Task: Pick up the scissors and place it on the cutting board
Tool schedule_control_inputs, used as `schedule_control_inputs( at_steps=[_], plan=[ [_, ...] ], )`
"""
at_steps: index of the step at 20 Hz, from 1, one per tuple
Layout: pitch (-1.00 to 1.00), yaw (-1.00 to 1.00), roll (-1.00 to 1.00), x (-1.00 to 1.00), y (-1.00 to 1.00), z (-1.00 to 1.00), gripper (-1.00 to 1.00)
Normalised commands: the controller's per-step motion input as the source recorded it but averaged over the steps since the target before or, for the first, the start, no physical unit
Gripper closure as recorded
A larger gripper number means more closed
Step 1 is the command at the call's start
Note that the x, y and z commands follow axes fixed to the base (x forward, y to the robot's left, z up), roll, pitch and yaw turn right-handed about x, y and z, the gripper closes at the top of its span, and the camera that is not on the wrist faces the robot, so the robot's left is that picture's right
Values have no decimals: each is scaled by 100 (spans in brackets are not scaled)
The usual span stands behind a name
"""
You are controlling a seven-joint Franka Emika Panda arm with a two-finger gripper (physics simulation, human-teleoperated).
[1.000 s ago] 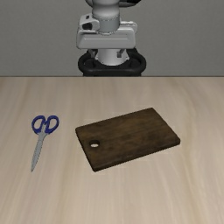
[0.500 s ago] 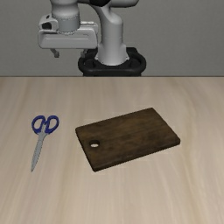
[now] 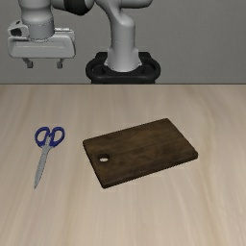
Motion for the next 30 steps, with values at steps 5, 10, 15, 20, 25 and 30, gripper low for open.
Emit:
schedule_control_inputs(
  at_steps=[5,10,15,20,25,30],
  plan=[
    [0,0,0,100,0,0,-100],
    [0,0,0,0,0,-20,-100],
    [0,0,0,0,0,-100,-100],
    [0,0,0,0,0,-100,-100],
    [0,0,0,0,0,-100,-100],
    [0,0,0,0,20,-80,-100]
  ],
)
